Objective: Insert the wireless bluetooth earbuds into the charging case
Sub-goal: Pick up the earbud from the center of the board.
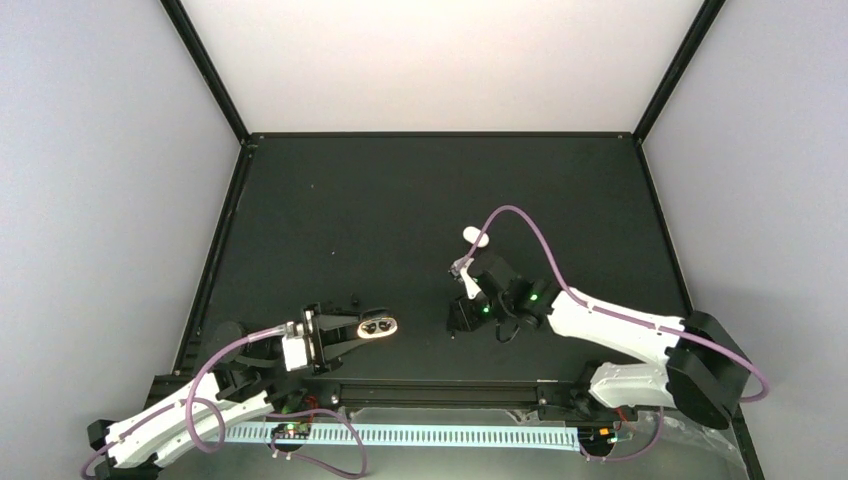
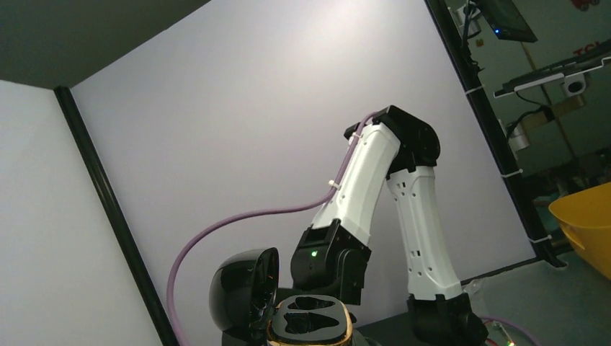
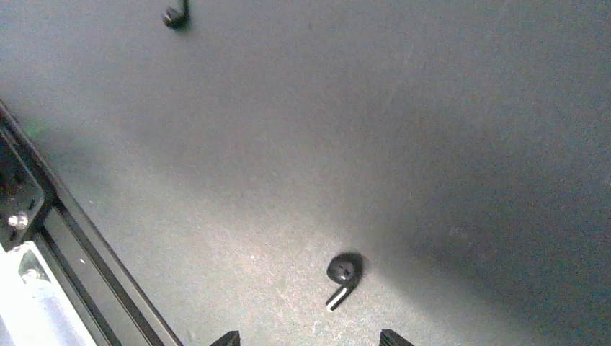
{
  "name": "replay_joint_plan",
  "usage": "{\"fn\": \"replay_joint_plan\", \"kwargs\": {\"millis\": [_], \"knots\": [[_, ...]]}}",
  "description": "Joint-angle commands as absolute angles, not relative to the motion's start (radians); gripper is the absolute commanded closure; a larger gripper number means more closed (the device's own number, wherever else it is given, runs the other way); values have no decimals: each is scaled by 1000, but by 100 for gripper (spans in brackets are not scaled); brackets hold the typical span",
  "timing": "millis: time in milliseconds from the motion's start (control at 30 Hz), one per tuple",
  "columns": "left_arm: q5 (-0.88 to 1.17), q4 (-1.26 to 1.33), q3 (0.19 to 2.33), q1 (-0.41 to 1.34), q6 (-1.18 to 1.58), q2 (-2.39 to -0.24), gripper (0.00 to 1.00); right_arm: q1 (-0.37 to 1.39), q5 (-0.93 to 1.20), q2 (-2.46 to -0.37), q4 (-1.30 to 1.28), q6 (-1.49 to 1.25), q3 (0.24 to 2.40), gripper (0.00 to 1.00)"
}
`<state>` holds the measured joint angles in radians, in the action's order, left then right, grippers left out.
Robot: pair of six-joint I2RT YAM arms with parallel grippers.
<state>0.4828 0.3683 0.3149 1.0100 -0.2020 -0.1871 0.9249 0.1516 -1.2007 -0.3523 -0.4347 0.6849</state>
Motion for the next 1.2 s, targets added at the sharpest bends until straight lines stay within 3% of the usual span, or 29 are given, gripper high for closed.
{"fn": "replay_joint_plan", "kwargs": {"millis": [0, 300, 1167], "knots": [[455, 405, 320, 1012, -167, -173, 98, 920, 185, -1262, -340, -462, 677, 52], [440, 383, 318, 1013, -181, -171, 99, 920, 110, -1468, -414, -518, 805, 53], [401, 345, 308, 1012, -153, -110, 98, 1040, -78, -1711, -561, -680, 969, 66]]}}
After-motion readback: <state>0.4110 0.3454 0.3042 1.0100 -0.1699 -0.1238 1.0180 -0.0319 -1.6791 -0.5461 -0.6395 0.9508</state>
